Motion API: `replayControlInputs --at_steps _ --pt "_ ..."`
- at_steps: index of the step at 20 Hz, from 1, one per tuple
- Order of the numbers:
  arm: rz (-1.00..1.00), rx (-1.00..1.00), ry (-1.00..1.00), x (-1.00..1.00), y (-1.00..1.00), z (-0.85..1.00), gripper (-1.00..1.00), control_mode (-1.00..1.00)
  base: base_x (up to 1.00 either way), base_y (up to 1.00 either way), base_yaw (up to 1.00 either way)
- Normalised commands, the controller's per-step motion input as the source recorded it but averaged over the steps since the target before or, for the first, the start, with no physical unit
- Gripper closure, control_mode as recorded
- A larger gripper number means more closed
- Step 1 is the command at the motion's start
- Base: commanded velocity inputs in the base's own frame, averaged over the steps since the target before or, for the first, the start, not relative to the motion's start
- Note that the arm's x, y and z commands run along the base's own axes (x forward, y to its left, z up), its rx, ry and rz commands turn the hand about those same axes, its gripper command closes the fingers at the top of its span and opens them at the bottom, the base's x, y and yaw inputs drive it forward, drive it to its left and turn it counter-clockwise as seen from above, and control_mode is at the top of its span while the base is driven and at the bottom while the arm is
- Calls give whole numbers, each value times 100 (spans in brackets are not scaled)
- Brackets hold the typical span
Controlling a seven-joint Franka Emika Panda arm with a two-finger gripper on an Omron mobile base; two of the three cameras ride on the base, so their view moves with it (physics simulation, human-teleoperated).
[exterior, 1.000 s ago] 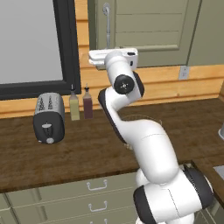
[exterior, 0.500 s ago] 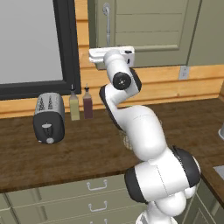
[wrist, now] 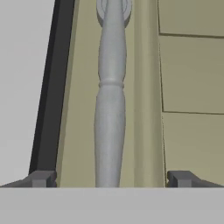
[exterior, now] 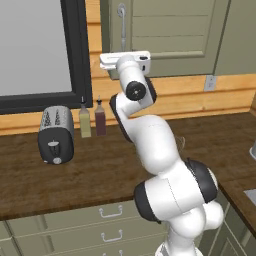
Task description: Open the cabinet, pick up the bread from the cabinet and place it in the basket. Then move the basket to the dining counter.
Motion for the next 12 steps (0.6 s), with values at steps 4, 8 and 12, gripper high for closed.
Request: replayControlInputs --at_steps 4,8,12 --pt "0 0 0 39 11 0 100 -100 0 0 0" --pt "0 0 0 3 2 0 100 -100 0 0 0" --pt "0 0 0 0 0 0 100 -100 0 0 0"
